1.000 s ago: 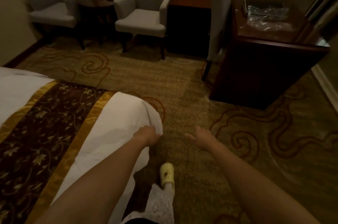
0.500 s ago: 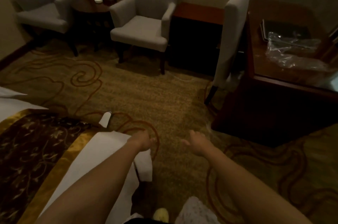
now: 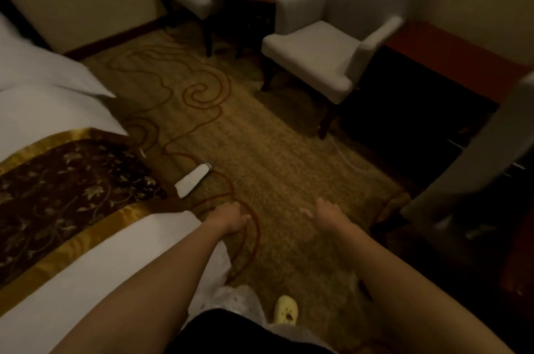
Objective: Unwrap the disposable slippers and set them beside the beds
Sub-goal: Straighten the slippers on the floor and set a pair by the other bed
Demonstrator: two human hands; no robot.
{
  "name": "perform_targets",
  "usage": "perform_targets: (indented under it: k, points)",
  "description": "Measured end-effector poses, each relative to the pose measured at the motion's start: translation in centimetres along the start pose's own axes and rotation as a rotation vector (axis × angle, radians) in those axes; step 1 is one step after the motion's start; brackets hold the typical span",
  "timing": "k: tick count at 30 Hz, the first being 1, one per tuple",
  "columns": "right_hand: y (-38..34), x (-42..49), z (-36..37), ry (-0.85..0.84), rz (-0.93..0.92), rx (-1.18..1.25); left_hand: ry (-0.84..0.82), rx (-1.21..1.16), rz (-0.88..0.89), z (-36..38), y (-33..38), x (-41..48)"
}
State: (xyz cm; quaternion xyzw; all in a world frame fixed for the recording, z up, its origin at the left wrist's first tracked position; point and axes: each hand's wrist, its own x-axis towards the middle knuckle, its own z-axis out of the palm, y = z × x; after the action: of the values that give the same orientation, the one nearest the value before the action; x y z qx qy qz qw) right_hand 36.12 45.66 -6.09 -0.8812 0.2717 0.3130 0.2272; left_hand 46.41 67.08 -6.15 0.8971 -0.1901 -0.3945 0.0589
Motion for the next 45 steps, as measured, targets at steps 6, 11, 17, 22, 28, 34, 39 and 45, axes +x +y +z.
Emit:
perform_targets:
  k: [6, 11, 17, 22, 28, 34, 39, 45]
  points:
    - [-4.2, 9.0, -6.0, -0.052, -0.171, -0.122, 0.013, -0.16, -0.133, -3.9, -0.1, 4.4]
    - [-9.8, 17.3, -10.4, -0.072, -0.301, -0.213, 0.003, -0.258, -0.267, -7.8, -1.4, 10.4]
    - [-16.8, 27.4, -17.6, -0.095, -0.382, -0.357, 0.041, -0.427, -0.365, -15.1, -2.8, 18.9]
    - [-22.6, 32.8, -22.3, -0.15, -0.467, -0.469, 0.107, -0.604, -0.429, -20.3, -3.5, 22.8]
    - [-31.3, 39.8, -24.6, -0.212, -0.638, -0.656, 0.154, -0.801, -0.632, -22.3, -6.6, 25.6]
    - [-38.8, 47.4, -23.5, -0.317, -0.887, -0.862, 0.201, -1.008, -0.894, -22.4, -9.8, 29.3]
    - [-42.4, 54.5, -21.3, -0.455, -1.024, -1.041, 0.302, -1.191, -1.06, -22.2, -10.0, 35.0]
    - [-44.3, 61.7, -14.8, -0.514, -1.052, -1.154, 0.309, -1.394, -1.101, -18.0, -10.5, 43.4]
